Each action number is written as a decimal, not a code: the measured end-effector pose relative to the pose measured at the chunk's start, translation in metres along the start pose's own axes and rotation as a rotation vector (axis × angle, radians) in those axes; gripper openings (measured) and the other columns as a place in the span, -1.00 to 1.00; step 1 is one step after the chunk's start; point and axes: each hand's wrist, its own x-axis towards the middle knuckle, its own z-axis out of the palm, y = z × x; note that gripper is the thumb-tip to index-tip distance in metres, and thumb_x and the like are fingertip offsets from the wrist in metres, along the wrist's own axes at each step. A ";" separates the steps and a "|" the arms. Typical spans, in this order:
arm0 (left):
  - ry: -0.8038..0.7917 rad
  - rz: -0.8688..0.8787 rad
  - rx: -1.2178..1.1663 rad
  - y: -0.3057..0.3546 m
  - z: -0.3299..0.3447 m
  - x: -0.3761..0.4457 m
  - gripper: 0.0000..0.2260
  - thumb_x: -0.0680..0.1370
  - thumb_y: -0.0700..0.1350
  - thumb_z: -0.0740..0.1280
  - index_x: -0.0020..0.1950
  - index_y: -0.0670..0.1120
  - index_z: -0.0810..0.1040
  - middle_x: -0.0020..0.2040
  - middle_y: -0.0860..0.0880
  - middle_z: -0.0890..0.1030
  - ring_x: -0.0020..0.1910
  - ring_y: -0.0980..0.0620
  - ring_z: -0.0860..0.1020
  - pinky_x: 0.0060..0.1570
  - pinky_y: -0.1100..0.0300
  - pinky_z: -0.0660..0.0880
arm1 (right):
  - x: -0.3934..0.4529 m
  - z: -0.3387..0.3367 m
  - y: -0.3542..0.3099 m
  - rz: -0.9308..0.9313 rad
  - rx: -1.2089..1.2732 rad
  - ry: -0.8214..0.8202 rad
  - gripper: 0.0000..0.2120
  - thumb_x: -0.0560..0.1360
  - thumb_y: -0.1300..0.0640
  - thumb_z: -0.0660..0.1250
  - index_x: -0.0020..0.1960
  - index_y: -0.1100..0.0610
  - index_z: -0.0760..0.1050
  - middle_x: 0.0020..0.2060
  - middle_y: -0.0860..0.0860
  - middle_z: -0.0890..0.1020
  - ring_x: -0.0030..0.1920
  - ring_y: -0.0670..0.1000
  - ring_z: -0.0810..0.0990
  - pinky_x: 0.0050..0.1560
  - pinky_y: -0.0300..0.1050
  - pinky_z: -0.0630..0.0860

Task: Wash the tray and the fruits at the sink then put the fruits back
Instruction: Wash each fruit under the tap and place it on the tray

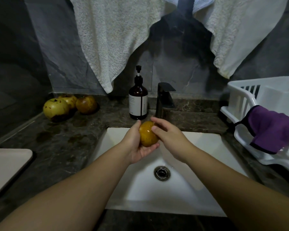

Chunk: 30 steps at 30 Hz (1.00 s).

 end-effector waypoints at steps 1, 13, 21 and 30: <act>-0.001 -0.009 0.000 0.001 -0.001 0.000 -0.39 0.61 0.35 0.27 0.41 -0.11 0.51 0.10 -0.32 0.66 -0.28 -0.20 0.72 -0.48 0.13 0.61 | 0.001 -0.001 0.001 0.003 0.042 0.002 -0.70 0.63 0.09 0.35 0.24 -0.28 0.52 0.23 -0.18 0.54 0.25 -0.09 0.54 0.18 -0.19 0.57; -0.042 0.018 0.092 0.001 0.000 0.001 -0.39 0.54 0.38 0.34 0.32 -0.10 0.60 0.02 -0.22 0.68 -0.22 -0.11 0.70 -0.36 0.07 0.67 | 0.003 -0.007 0.002 0.107 0.200 0.057 -0.67 0.55 0.29 0.42 0.21 -0.05 0.59 0.20 0.04 0.61 0.26 0.04 0.58 0.31 0.03 0.56; -0.063 0.045 0.015 0.001 0.001 0.002 -0.43 0.59 0.30 0.33 0.35 -0.13 0.58 0.06 -0.26 0.70 -0.24 -0.15 0.73 -0.35 0.03 0.68 | 0.001 -0.005 0.000 0.046 0.069 0.081 -0.69 0.58 0.20 0.39 0.18 -0.18 0.58 0.14 -0.11 0.63 0.20 -0.05 0.60 0.22 -0.09 0.59; -0.015 0.086 -0.156 0.006 -0.005 0.004 -0.44 0.64 0.29 0.26 0.42 -0.12 0.49 0.05 -0.30 0.72 -0.16 -0.22 0.75 -0.35 -0.02 0.68 | -0.008 -0.004 0.001 -0.198 -0.564 0.053 -0.61 0.58 0.13 0.36 0.36 -0.17 0.56 0.27 -0.15 0.51 0.25 -0.12 0.50 0.32 -0.18 0.44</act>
